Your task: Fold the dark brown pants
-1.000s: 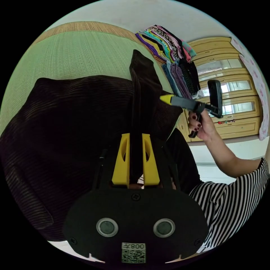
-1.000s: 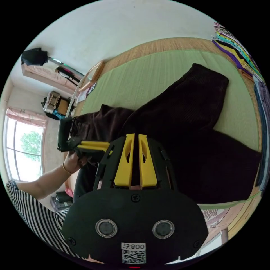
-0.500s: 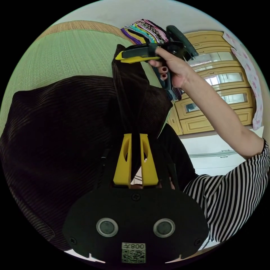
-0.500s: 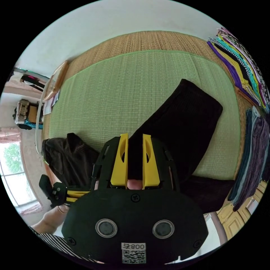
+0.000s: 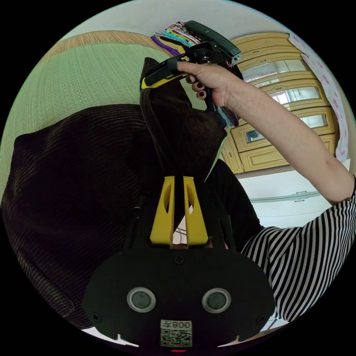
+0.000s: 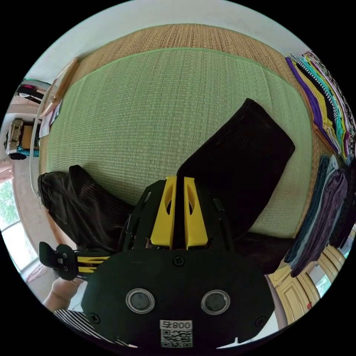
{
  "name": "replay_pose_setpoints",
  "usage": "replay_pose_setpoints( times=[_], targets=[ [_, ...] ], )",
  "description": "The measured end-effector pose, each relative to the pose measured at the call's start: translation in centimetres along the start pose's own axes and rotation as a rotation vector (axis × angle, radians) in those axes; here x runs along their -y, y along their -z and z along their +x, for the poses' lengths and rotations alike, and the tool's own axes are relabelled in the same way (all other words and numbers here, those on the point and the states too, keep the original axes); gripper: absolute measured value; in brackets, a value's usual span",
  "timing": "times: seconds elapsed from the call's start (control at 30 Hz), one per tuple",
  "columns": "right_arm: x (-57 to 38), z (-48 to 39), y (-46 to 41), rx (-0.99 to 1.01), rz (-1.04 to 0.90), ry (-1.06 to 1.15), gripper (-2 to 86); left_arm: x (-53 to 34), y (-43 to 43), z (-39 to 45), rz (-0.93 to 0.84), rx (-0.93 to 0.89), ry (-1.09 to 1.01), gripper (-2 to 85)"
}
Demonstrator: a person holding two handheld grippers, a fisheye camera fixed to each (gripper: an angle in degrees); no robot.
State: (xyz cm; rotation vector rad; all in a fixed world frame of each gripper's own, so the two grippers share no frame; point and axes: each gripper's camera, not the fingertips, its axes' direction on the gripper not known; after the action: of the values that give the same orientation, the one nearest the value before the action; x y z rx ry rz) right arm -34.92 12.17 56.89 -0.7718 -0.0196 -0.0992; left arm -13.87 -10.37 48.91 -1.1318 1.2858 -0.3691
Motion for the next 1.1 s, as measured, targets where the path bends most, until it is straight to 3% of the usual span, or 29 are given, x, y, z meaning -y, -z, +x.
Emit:
replay_pose_setpoints(
  times=[0.4, 0.67, 0.9, 1.1],
  targets=[
    [-17.7, 9.3, 0.7, 0.168, 0.302, -0.011, 2.9, 4.9, -2.0, 8.7, -0.091, 0.123, -0.143, 4.1],
    [-32.4, 14.0, -11.1, 0.242, 0.309, -0.17, 2.5, 7.9, -5.3, 12.2, -0.228, 0.163, -0.132, 5.4],
    [-39.3, 17.3, -21.6, 0.437, 0.321, -0.289, 2.2, 11.1, -3.9, 15.6, -0.153, 0.153, -0.111, 5.8],
    [-43.2, 19.2, -28.6, 0.603, 0.361, -0.337, 2.1, 15.3, -3.3, 17.7, 0.019, -0.022, -0.072, 4.5]
  ],
)
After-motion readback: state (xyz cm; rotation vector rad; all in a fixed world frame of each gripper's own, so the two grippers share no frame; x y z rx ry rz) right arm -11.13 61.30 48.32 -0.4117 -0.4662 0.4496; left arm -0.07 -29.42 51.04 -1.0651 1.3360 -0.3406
